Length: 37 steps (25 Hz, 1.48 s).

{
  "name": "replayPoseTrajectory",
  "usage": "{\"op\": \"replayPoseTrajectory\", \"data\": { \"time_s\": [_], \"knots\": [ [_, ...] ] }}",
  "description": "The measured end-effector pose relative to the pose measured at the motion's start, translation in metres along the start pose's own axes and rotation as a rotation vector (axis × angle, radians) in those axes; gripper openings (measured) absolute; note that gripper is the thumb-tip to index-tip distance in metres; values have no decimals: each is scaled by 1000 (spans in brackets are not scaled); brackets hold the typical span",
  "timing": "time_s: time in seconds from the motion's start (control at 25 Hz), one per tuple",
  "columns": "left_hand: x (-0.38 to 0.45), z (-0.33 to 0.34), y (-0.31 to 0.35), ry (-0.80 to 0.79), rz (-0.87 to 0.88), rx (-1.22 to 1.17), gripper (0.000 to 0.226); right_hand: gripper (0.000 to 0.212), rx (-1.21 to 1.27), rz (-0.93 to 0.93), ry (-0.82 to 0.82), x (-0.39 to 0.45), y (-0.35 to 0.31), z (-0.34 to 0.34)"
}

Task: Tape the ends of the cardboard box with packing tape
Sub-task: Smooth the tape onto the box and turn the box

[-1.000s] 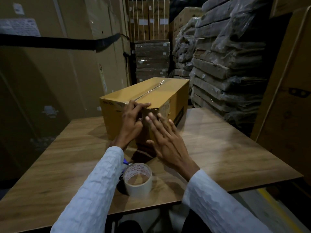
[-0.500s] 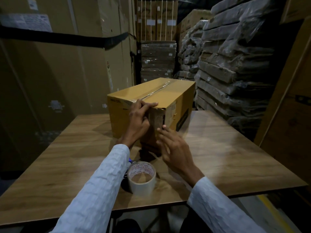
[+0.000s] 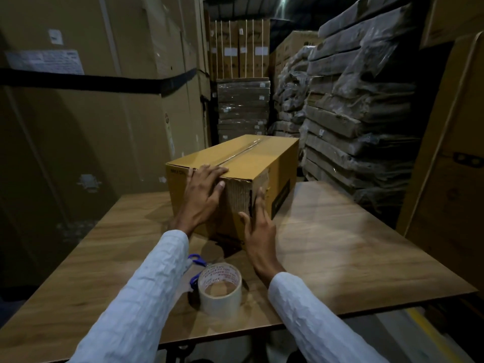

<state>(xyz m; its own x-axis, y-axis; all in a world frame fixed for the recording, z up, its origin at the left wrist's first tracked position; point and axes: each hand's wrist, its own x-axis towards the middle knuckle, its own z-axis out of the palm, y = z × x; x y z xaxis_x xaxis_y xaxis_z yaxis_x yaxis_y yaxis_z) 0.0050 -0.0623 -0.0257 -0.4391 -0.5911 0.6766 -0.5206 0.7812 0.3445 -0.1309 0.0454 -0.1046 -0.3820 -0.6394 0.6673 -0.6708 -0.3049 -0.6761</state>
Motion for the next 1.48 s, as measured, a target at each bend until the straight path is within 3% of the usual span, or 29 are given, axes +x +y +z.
{"op": "replayPoseTrajectory", "data": {
  "time_s": [0.16, 0.24, 0.36, 0.44, 0.52, 0.88, 1.16, 1.48],
  "knots": [
    [1, -5, 1, 36, 0, -49, 44, 67, -56, 25, -2, -11, -3, -13],
    [4, -10, 0, 148, -48, -109, 42, 66, 5, 57, 41, 0, -13, -21],
    [13, -21, -4, 339, -339, -247, 44, 83, 70, 43, 6, 26, -30, -23],
    [22, -27, -9, 287, -495, -339, 43, 91, 49, 53, -41, 39, -35, -18],
    [27, -28, -12, 180, -545, -352, 41, 91, 32, 65, -59, 41, -36, -12],
    [28, -27, -24, 239, -574, -457, 43, 84, -24, 30, -18, 44, -24, -14],
    [2, -34, -1, 265, -577, -264, 38, 83, 10, 84, -75, 48, -12, -36],
    [-25, -31, 39, 222, -531, -17, 58, 75, 80, 177, -55, 46, -8, -71]
  ]
}}
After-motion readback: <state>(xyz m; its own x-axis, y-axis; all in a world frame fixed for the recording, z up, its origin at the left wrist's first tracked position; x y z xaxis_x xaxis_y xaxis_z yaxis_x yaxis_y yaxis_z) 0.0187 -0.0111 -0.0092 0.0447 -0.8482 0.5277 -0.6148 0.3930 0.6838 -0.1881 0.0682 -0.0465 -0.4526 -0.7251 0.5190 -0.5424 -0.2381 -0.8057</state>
